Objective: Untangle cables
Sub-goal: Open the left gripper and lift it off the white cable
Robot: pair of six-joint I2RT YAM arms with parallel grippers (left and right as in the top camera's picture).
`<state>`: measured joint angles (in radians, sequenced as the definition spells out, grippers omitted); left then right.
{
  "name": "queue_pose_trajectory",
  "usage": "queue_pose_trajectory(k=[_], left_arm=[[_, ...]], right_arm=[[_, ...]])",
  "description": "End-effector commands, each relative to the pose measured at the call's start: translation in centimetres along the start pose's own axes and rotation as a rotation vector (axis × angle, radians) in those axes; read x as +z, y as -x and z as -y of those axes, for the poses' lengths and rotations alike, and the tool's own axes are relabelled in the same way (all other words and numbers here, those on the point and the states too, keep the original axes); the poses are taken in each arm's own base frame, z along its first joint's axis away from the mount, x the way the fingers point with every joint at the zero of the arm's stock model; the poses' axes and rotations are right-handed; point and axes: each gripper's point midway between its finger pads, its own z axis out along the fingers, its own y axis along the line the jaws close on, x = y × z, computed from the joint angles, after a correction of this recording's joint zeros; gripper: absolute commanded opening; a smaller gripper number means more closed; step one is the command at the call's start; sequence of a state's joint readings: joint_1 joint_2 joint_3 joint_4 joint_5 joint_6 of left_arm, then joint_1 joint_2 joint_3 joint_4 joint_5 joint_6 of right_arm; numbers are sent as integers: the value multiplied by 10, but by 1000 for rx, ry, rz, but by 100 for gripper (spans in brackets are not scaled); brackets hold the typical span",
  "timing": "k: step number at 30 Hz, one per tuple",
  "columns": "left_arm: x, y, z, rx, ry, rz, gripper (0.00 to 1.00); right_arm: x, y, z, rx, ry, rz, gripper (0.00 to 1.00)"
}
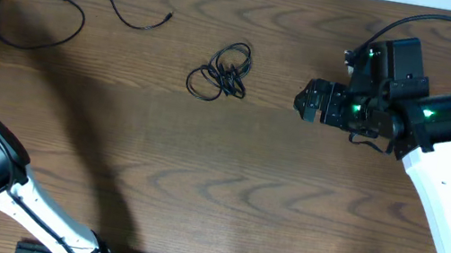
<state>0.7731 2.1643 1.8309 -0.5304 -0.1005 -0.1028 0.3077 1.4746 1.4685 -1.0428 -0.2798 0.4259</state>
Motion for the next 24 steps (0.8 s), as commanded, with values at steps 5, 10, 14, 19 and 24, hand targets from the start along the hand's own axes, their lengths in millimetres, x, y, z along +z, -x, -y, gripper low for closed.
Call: queue_pose_trajectory(k=[5,10,14,19,24], left_arm=[[4,-4,0,0,-55,-27,17],[5,-17,10,3,-117,-72,72],[4,-26,12,6,-129,-110,82],[-12,-34,35,13,-240,-152,82],[-62,-14,73,65,-327,-67,82]], right_arm=[[1,3,1,18,1,5,99],[5,2,3,22,-6,-6,99],[9,1,5,26,-13,-20,99],[20,0,9,35,-25,-49,99],[31,-4,14,41,-42,-87,99]])
